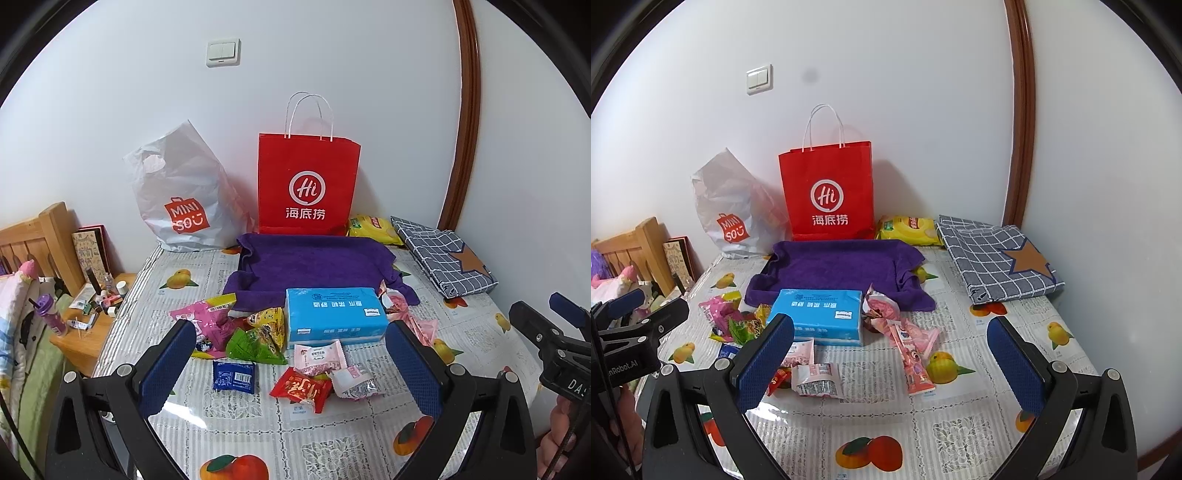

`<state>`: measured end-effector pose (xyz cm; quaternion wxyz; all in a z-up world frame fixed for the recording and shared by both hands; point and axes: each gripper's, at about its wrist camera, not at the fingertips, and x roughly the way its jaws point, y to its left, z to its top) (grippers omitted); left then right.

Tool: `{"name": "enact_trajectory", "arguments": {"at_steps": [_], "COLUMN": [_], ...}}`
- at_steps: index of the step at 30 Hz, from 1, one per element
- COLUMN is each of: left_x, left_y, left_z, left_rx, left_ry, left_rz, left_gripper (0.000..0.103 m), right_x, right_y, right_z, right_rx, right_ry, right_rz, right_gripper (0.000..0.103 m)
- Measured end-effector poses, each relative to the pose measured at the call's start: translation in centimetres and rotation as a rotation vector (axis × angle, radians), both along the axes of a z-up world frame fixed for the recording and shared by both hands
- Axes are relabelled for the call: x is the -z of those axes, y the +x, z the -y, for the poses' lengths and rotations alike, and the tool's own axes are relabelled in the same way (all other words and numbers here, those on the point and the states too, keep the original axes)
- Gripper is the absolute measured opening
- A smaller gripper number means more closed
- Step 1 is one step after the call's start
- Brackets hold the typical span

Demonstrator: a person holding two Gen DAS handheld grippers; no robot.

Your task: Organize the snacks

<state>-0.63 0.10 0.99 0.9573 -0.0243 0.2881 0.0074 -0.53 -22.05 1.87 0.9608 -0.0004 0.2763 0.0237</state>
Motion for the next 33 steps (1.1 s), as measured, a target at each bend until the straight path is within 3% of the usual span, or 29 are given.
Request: {"name": "enact_trajectory", "arguments": {"at_steps": [33], "left_x": [-0.02], "left_y": [-0.32], "left_z": [0.51], "left_rx": [0.006], "left_ry": [-0.002], "left_rz": [0.0], "left_gripper": [0.103], "right_x": [0.06], "right_y": [-0.25], "right_z": [-0.06], "right_rx": [0.001], "right_ry": [-0.005], "right_rz": [0.001], "right_gripper": [0.103]}}
